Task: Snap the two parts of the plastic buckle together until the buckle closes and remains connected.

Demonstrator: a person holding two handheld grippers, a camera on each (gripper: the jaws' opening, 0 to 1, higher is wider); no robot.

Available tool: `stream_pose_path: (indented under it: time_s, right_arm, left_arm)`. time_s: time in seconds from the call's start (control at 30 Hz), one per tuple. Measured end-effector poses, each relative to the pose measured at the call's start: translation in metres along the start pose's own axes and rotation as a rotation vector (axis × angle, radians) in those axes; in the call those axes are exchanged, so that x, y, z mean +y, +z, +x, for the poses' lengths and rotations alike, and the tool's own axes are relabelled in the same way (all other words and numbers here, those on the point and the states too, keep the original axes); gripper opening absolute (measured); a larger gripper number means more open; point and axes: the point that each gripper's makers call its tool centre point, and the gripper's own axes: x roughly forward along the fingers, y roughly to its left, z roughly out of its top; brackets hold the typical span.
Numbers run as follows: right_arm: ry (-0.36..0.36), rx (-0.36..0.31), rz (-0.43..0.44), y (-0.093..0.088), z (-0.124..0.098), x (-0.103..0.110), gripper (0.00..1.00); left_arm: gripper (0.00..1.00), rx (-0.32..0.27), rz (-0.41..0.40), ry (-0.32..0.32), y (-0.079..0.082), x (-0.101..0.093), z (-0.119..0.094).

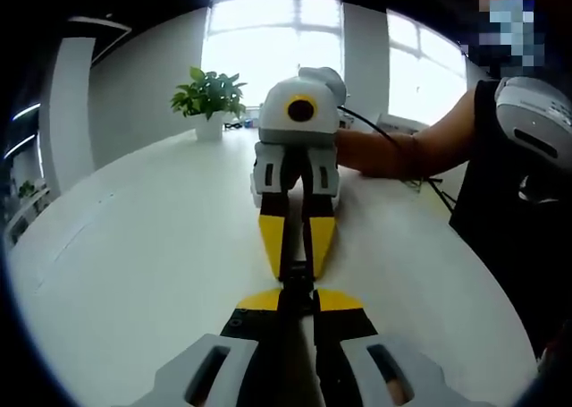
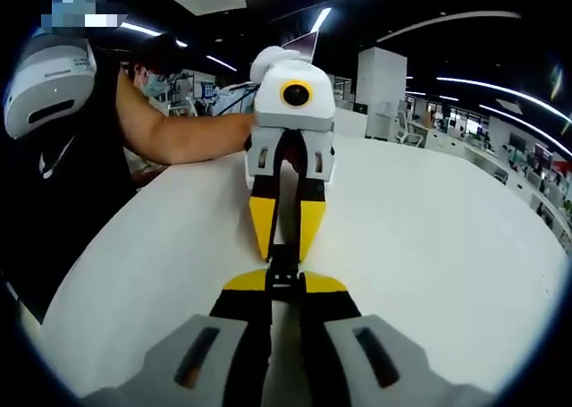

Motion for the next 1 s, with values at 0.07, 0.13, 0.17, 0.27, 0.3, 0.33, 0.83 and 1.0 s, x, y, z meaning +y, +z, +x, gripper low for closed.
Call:
stream_pose_path:
  time_s: [0.07,0.13,0.17,0.27,0.3,0.33,0.83,1.0]
  right_arm:
    - [0.002,-0.003,0.002,0.0001,0.0001,0.0001,0.08]
    - [0.003,-0.006,0.004,0.0002,0.0003,0.0001,0.08]
    - [0.003,-0.006,0.005,0.0002,0.0004,0.0002,0.08]
    - [0.004,-0.009,0.005,0.0003,0.0007,0.0004,0.08]
    - [0.005,-0.01,0.003,0.0004,0.0008,0.0006,0.08]
    - [0.006,-0.01,0.003,0.0005,0.0009,0.0007,0.08]
    - [0.003,-0.012,-0.018,0.004,0.0042,0.002,0.08]
    - [0.003,-0.014,-0.015,0.0034,0.0031,0.0025,0.08]
  left_arm:
    - [0.09,-0.004,0.002,-0.003,-0.0001,0.0003,-0.0001]
    - [0.08,-0.007,0.003,-0.003,0.0,0.0004,-0.0001]
    - [0.08,-0.007,0.004,-0.002,0.0,0.0005,-0.0001]
    - [0.08,-0.007,0.008,-0.001,0.0001,0.0008,0.0]
    - [0.08,-0.006,0.009,-0.001,0.0001,0.0009,0.0]
    - [0.08,-0.007,0.008,-0.002,0.0002,0.0006,0.0001]
    - [0.08,-0.002,0.019,0.017,0.0,0.002,0.0073]
    - [0.09,-0.004,0.017,0.016,0.0,0.0021,0.0081]
